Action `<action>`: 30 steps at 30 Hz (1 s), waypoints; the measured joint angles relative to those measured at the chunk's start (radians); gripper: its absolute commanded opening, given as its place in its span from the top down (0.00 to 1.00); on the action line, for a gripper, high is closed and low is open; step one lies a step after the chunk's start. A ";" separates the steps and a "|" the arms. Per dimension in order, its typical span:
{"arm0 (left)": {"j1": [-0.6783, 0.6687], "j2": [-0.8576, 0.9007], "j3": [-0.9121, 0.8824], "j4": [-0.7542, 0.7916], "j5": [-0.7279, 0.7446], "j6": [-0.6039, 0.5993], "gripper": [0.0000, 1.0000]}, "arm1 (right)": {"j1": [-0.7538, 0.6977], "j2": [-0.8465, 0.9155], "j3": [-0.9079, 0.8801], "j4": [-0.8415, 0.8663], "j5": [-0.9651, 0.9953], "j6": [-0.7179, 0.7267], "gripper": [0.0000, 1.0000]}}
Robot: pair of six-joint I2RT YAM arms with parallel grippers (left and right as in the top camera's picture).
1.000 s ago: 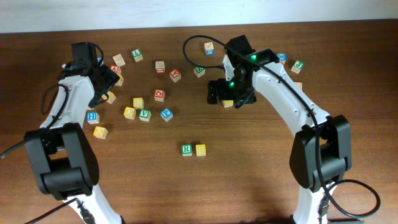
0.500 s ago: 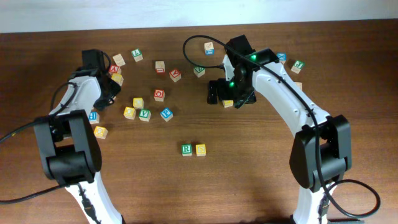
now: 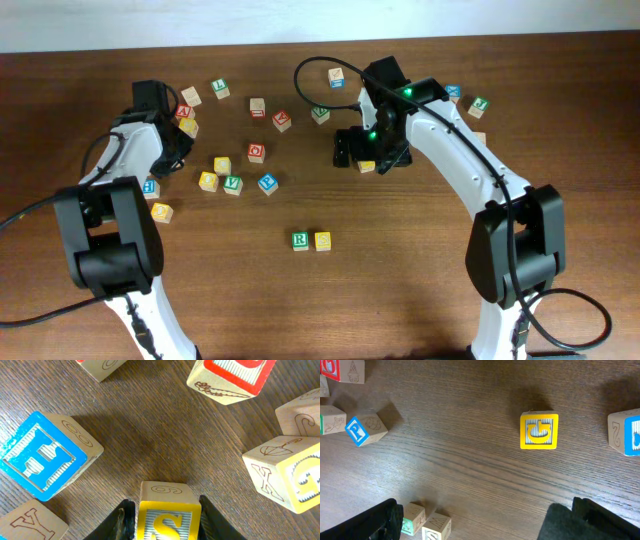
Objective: Spell out RSS
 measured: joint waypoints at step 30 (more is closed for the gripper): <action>-0.876 -0.301 0.000 -0.397 0.200 -0.013 0.73 | -0.008 0.004 -0.002 -0.008 0.027 -0.009 0.02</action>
